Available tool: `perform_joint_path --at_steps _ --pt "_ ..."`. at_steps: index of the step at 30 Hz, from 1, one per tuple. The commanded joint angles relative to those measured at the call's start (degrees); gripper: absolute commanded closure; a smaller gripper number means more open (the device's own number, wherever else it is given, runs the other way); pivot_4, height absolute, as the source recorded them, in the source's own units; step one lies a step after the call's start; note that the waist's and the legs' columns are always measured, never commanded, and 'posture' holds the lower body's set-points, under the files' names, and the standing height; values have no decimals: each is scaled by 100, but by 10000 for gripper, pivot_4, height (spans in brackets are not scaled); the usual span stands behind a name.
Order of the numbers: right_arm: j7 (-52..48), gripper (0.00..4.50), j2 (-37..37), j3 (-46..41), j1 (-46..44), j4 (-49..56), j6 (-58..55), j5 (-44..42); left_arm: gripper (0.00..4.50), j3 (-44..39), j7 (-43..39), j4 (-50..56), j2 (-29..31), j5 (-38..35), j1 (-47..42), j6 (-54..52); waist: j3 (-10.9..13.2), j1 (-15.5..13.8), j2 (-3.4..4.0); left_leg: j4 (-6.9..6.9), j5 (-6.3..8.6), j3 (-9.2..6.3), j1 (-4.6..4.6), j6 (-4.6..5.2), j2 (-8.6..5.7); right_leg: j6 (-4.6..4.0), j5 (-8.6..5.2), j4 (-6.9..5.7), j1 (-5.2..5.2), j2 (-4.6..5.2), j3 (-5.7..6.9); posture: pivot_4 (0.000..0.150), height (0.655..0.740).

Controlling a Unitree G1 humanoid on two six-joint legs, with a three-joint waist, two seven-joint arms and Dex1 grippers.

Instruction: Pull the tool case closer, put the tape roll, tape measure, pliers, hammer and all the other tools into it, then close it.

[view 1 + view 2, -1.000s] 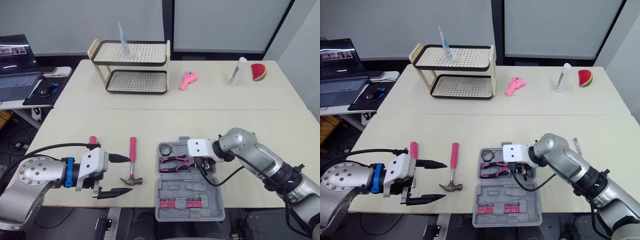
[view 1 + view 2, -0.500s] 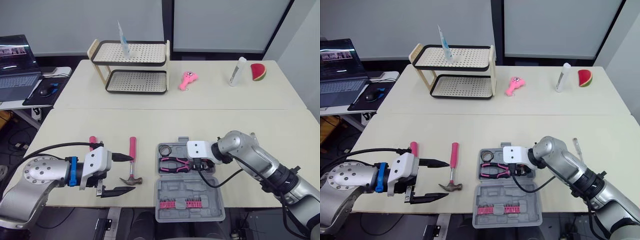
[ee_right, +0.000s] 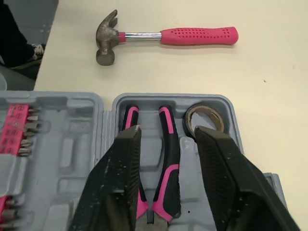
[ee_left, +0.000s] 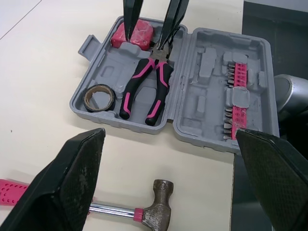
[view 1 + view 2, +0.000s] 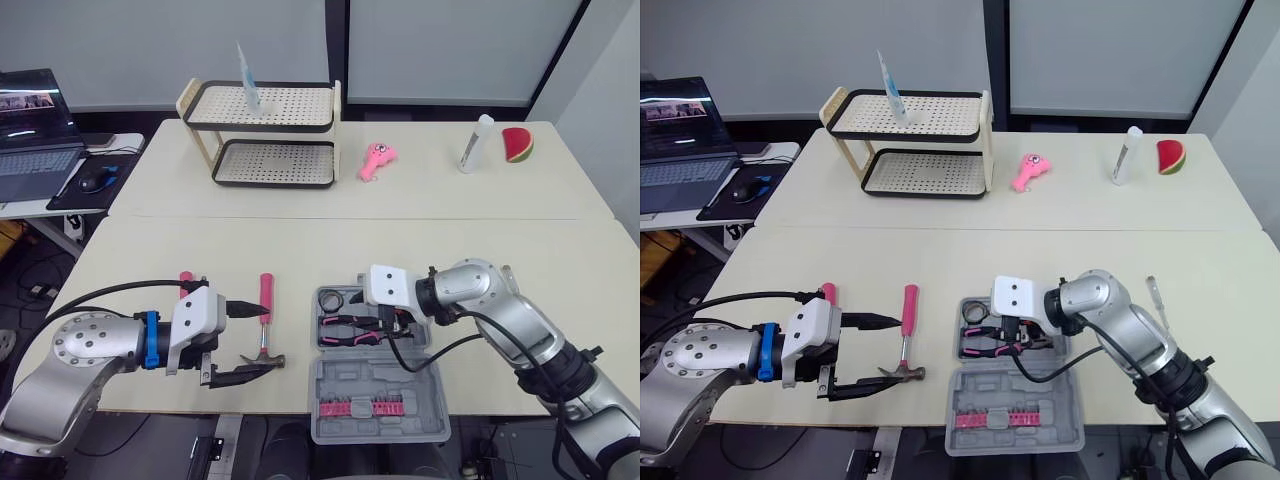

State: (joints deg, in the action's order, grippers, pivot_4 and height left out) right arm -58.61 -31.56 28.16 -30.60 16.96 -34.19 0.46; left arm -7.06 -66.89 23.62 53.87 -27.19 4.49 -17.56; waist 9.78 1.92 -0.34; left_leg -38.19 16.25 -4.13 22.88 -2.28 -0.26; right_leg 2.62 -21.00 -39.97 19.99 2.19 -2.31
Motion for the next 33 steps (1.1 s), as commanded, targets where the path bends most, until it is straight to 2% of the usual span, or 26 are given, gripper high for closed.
perform_joint_path --at_steps 1,9,17,27,33 --pt "442 34335 166 134 120 -222 132 301 0 -158 37 158 4 -97 -17 -30 -1 2 -1 0 0 -1 0 0 0 0 0 0 0 0 0 1500 7290" --pt "714 44958 331 449 314 -1064 415 671 0 -168 29 52 -46 -9 53 73 -1 8 -1 0 -2 2 0 -3 -1 0 0 -1 2 -3 -1 1500 7290" --pt "625 44958 274 463 450 -1341 666 667 0 -232 50 -2 -86 21 264 219 -19 7 -23 1 -2 -1 -9 -3 2 0 0 -1 -5 -3 1 1500 7290" --pt "750 44958 535 -397 532 -769 1203 61 0 -388 241 -155 -179 45 398 200 -18 5 -24 1 -2 -1 -4 -3 1 0 0 -1 -2 -3 1 1500 7290" --pt "333 44958 -235 -1377 1043 201 1395 -583 0 -767 388 -405 -131 131 679 182 -18 -15 -25 1 -2 -1 -2 -3 -1 0 0 2 -3 1 3 1500 7290"
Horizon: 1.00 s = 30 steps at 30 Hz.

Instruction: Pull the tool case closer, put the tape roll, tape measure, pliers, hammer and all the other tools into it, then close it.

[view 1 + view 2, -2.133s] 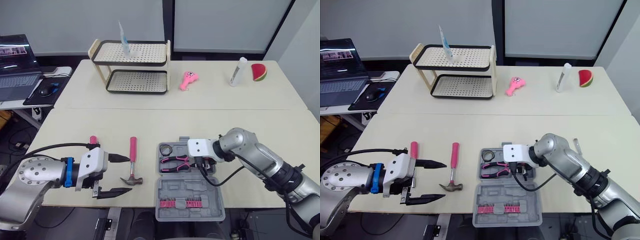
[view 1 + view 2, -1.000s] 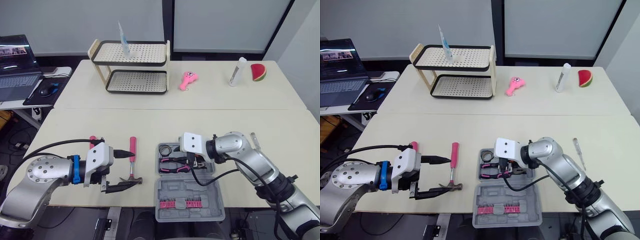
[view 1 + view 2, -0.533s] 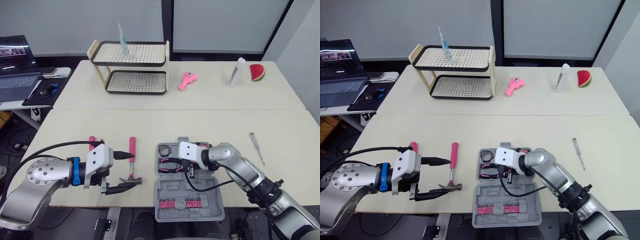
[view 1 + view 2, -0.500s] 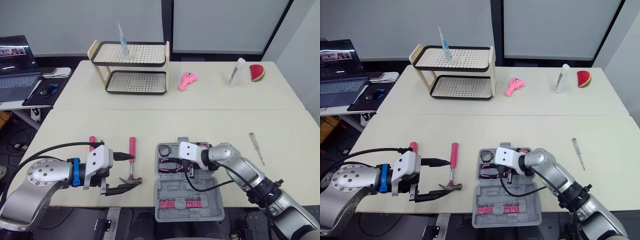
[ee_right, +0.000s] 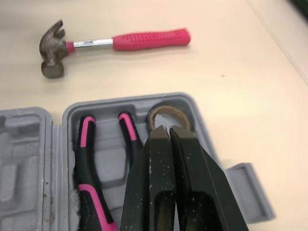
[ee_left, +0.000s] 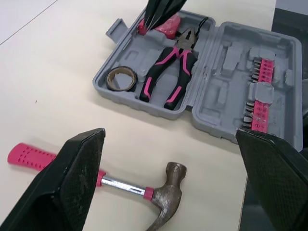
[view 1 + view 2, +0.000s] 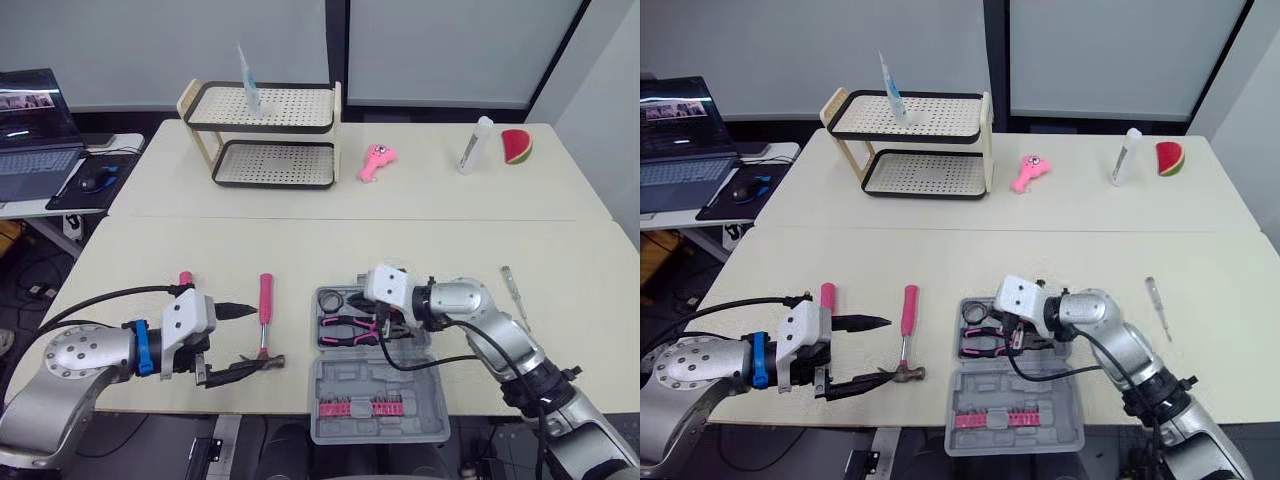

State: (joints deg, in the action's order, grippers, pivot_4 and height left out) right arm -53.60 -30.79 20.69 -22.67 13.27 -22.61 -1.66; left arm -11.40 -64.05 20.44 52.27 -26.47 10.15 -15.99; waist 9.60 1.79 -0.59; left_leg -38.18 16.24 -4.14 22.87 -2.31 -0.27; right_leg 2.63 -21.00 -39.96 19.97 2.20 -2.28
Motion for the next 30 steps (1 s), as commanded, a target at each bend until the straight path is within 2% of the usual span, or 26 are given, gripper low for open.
perform_joint_path --at_steps 1,6,10,13,18,27,30 --pt "-265 44958 -509 -882 454 772 204 -553 0 -418 122 -137 27 91 190 60 1 -9 -1 0 0 1 0 0 -1 0 0 1 -1 2 -1 1500 7290" --pt "-865 44958 -1565 -2096 1697 1308 401 -1214 0 -807 7 -483 8 272 691 424 1 -13 -2 3 0 1 0 1 1 0 0 8 -10 5 -1 1500 7290" --pt "-1246 44958 -2249 -2756 2514 750 1265 -1060 0 -875 -90 -695 -57 433 1070 796 2 -4 -3 4 1 3 -17 1 3 -1 -1 13 -32 4 -2 1500 7290" --pt "-1332 44958 -2498 -2973 2751 375 1615 -1013 0 -750 -121 -800 -124 569 1156 1108 2 -6 -3 4 1 5 -24 1 3 -1 -1 22 -46 4 -3 1500 7290" --pt "-1393 45000 -2727 -2775 2905 -1 1914 -745 14578 -80 -46 -617 -222 872 927 1179 2 -14 -3 4 1 -1 -33 1 1 -1 -1 39 -69 2 -4 1500 7290" --pt "-1122 45000 -2570 -1831 2359 -351 1953 1 43445 1538 318 -501 -508 1744 -245 651 0 -11 -4 2 1 -1 -31 1 -3 -1 -1 40 -71 -9 -3 1500 7290" --pt "-1054 45000 -2464 -1582 2156 -405 1909 166 44771 1983 445 -400 -668 1972 -579 370 0 -11 -4 2 1 0 -31 1 -3 -1 -1 42 -70 -9 -2 1500 7290"
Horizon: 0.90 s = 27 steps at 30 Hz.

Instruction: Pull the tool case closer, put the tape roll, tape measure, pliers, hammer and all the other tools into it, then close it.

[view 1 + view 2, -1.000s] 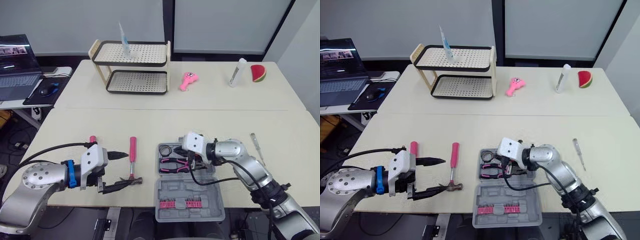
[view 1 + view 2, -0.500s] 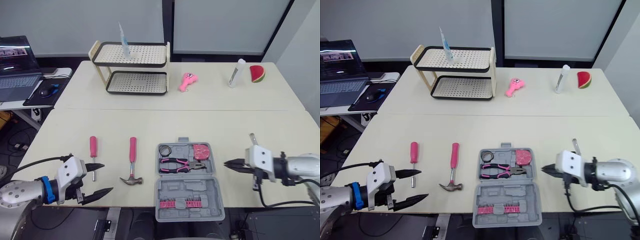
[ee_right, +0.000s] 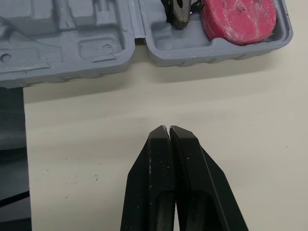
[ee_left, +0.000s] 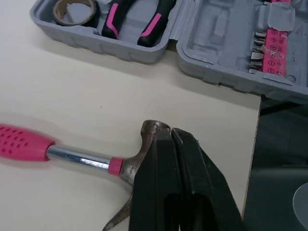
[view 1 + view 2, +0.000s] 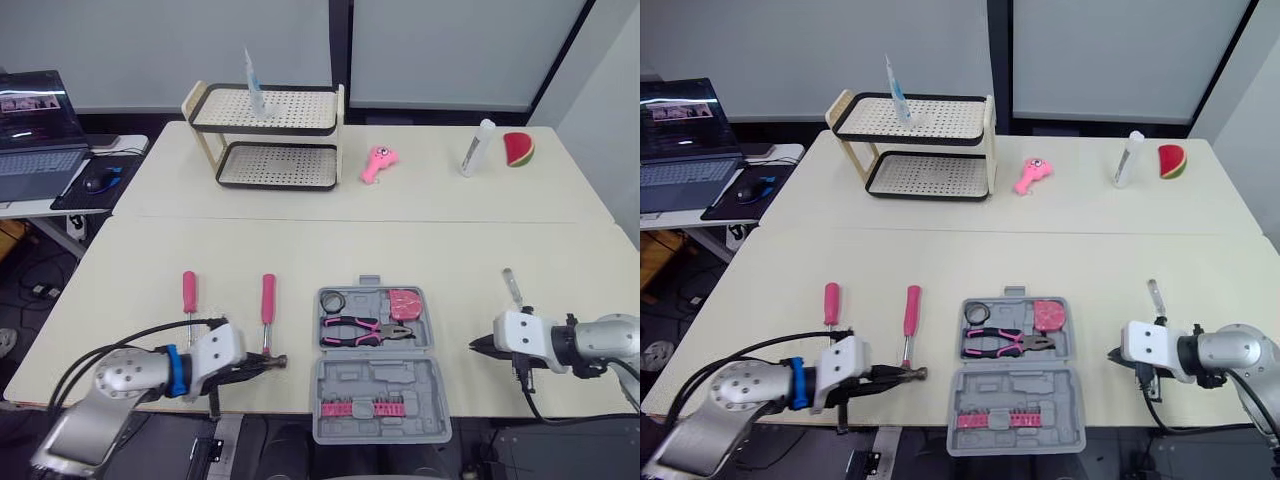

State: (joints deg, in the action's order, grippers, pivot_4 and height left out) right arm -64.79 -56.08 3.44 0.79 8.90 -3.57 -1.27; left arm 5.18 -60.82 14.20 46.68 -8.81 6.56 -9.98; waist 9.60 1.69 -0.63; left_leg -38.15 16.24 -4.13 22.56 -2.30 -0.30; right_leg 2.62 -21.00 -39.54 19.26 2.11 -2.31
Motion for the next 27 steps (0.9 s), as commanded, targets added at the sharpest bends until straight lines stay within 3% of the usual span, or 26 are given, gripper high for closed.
perform_joint_path --at_steps 1,12,27 --pt "95 45000 115 231 -269 -6 -11 190 44771 474 188 249 -195 286 -352 -342 0 -1 0 0 0 0 0 0 0 0 0 0 0 0 0 1500 7290" --pt "99 45000 420 857 -690 -102 -287 533 44771 1525 552 50 -804 991 -1324 -1089 0 -3 0 -7 0 -3 4 0 -2 0 0 -4 1 0 2 1500 7290" --pt "130 45000 850 1265 -863 -52 -512 632 44771 1940 651 -39 -1043 1302 -1650 -1397 0 -5 0 -13 0 -4 7 0 -4 0 0 -4 1 1 3 1500 7290"
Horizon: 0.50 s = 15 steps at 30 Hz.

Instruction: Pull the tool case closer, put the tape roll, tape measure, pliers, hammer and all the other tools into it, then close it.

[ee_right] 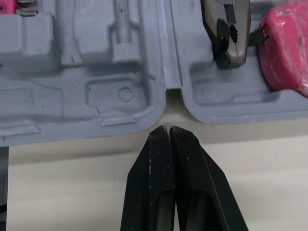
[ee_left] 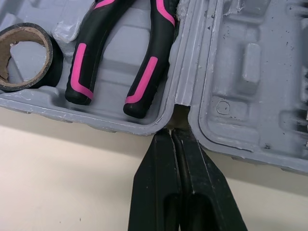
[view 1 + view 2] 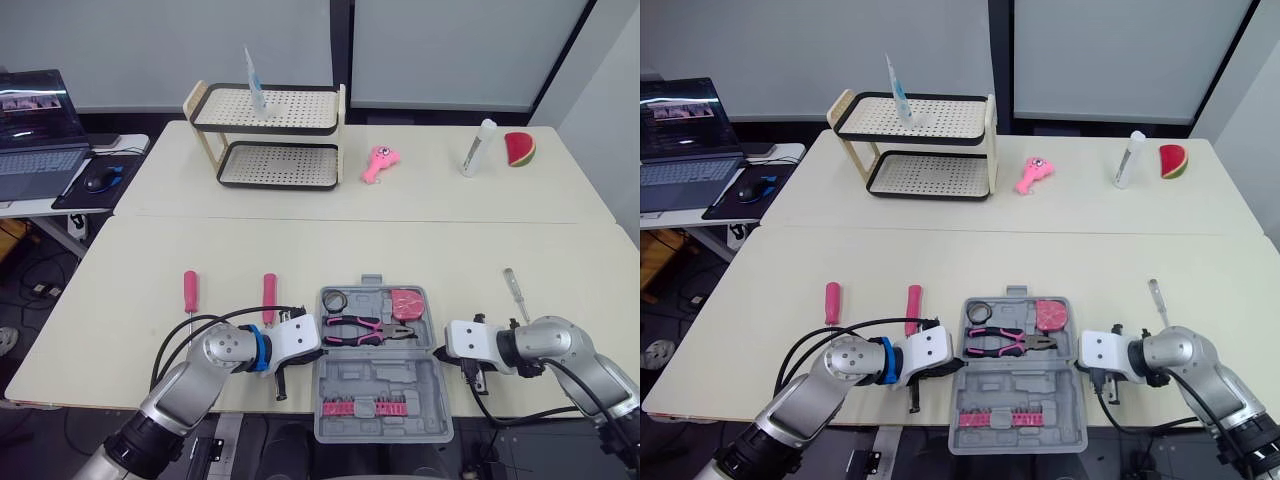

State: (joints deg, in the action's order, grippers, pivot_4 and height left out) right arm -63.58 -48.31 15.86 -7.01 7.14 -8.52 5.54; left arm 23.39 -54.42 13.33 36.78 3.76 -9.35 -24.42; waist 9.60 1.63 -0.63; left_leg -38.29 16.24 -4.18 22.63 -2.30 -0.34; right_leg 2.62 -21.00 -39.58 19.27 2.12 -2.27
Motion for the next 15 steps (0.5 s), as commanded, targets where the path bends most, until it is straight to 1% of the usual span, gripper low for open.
perform_joint_path --at_steps 1,15 --pt "6 45000 97 42 -94 134 -35 -49 44771 132 15 32 -68 58 -65 49 0 0 0 0 0 0 0 0 0 0 0 0 0 0 0 1500 7290" --pt "48 45000 258 107 -48 271 -158 -29 44771 209 183 -187 -370 229 -136 256 -3 -10 2 -14 0 -3 -1 0 -1 0 0 -8 -6 1 0 1500 7290"
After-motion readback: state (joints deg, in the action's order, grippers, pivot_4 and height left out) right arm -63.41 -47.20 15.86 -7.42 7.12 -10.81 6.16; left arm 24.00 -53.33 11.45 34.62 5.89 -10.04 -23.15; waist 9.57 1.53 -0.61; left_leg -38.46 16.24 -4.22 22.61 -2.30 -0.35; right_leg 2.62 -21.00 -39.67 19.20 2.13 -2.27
